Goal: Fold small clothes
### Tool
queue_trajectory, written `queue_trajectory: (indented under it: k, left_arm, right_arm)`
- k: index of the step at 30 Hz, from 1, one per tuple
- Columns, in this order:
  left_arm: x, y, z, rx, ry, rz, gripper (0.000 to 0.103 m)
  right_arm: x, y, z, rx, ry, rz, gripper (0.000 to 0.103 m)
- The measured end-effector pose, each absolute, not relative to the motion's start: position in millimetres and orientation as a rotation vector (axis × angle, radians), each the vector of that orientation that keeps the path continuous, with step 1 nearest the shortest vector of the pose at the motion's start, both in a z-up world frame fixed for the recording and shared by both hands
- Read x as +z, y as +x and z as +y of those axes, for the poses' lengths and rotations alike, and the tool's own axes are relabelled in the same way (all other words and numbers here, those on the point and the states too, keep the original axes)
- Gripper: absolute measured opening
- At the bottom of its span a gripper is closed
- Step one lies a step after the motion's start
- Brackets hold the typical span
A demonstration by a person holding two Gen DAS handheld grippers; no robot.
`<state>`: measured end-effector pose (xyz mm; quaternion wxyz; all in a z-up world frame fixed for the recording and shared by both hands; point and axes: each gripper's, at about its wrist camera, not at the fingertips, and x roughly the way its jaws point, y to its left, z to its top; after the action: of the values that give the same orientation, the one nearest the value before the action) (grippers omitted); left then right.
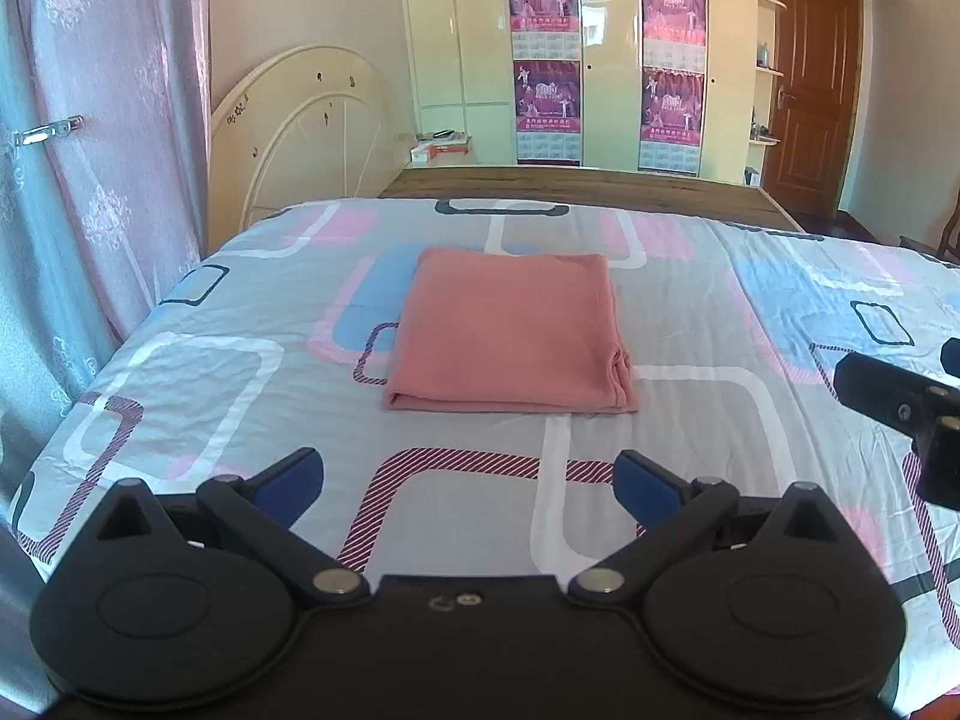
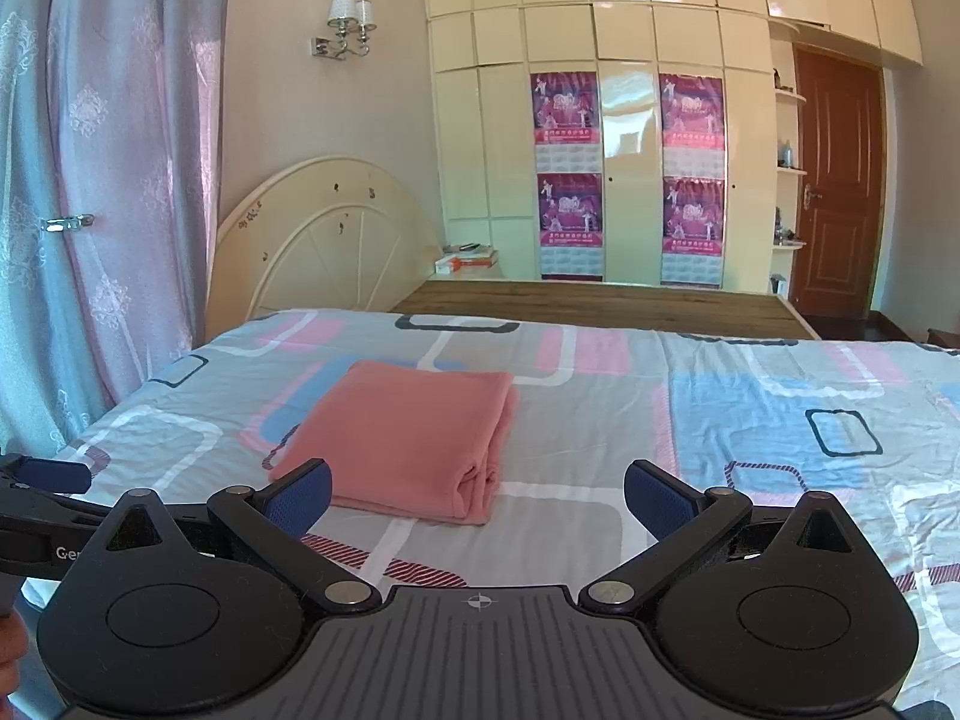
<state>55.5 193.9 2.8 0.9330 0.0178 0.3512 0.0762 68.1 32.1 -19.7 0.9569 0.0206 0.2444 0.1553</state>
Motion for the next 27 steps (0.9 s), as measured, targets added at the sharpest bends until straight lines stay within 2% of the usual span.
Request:
queue_trajectory:
  k: [27]
  left_arm:
    - [-10.2,83.5,195.6,0.141,0.033,0.761,0.102]
  right_arm:
    - [-30.7,90.0,36.5,0.320,0.053,0.538,0.102]
